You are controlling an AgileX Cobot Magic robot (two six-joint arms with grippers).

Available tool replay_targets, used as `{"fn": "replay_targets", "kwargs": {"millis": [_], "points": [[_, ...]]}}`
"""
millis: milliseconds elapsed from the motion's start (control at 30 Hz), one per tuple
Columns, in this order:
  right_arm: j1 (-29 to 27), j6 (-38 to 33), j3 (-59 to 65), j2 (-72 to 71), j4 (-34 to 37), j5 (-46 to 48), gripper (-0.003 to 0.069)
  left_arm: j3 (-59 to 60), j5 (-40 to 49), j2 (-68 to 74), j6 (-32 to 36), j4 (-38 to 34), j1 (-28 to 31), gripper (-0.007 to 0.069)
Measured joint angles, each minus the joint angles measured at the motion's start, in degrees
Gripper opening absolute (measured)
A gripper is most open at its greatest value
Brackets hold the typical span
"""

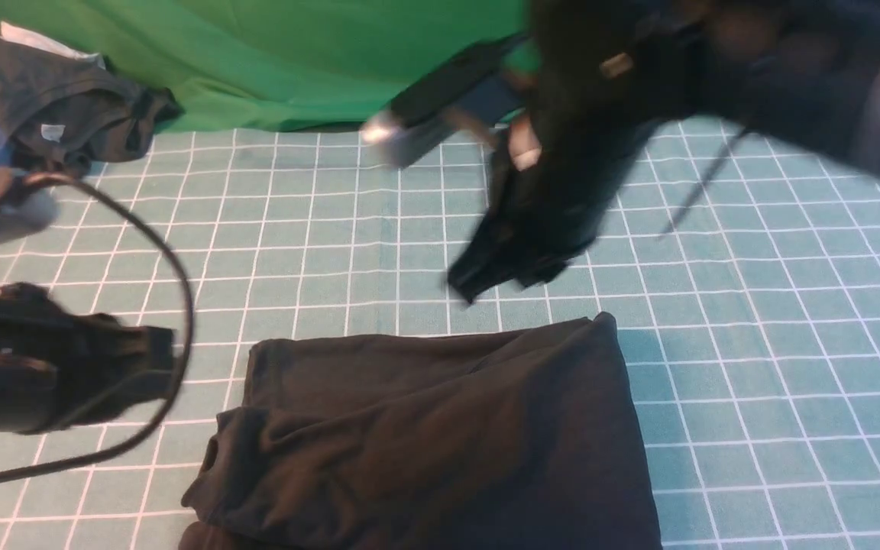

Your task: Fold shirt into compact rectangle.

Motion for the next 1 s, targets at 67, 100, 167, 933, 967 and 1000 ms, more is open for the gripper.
{"fn": "replay_targets", "kwargs": {"millis": [67,100,167,933,967,1000], "points": [[-4.88,0.00,3.38,-2.36,1.43,0.22,0.0012,0.00,-1.05,2.91,2.03,-3.35,-4.04,0.0012],[-6.82,0.00,4.79,-2.91,2.77,0.08,0.0012,0.00,-1.97,4.56,1.97,-2.95,-5.92,0.0012],[-10.20,-1.51,8.05,-3.19,7.00,-1.49,0.0012,0.00,-4.97,9.27,0.62,-1.00,-9.72,0.0012],[-13.78,-9.11,16.39,9.72,16.96,-18.44,0.0012,6.26,-9.57,27.66,-3.07,7.47,-13.78,0.0012],[-14.46,-9.17,16.16,9.67,17.16,-18.18,0.0012,6.26,-9.05,27.66,-3.20,7.47,-13.45,0.0012],[-15.56,-9.28,15.58,9.67,17.29,-16.51,0.0012,5.96,-8.08,27.46,-3.19,7.73,-13.32,0.0012]]}}
